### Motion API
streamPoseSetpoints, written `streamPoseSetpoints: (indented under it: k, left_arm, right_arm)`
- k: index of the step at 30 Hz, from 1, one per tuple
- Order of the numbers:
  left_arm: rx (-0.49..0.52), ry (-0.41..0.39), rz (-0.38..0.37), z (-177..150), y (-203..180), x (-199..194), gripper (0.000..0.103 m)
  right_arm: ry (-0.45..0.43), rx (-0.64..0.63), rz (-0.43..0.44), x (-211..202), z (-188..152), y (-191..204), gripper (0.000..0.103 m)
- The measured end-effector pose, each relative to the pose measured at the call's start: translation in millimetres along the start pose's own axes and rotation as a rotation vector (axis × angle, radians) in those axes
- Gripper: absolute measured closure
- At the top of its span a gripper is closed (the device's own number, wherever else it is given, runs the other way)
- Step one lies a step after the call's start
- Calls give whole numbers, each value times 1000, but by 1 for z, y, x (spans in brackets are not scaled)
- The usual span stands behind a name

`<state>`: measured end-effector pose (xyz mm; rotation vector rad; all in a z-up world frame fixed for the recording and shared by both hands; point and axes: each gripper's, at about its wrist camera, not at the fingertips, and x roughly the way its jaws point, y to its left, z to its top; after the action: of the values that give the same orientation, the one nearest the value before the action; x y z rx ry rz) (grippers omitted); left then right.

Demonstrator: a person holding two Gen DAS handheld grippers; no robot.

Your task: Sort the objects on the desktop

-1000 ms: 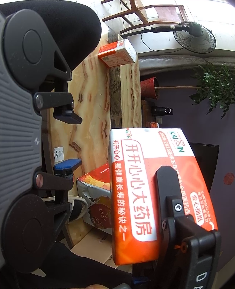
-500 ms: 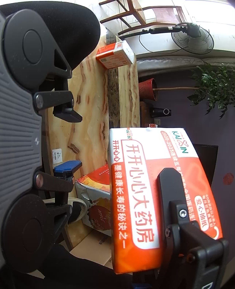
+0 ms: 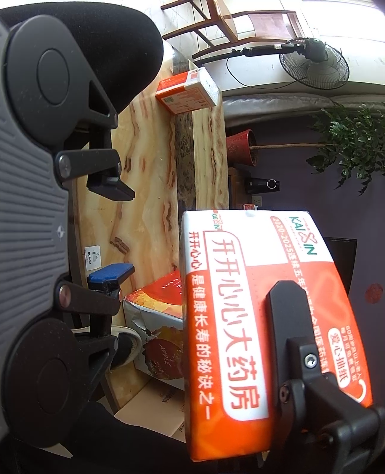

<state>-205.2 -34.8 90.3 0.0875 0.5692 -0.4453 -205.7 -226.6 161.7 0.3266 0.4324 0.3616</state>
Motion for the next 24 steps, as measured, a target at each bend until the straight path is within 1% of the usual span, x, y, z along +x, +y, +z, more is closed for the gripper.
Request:
streamPoseSetpoints:
  k: [24]
  left_arm:
    - [-14, -4, 2, 1, 0, -2, 55]
  right_arm:
    - [9, -7, -5, -2, -1, 2, 29]
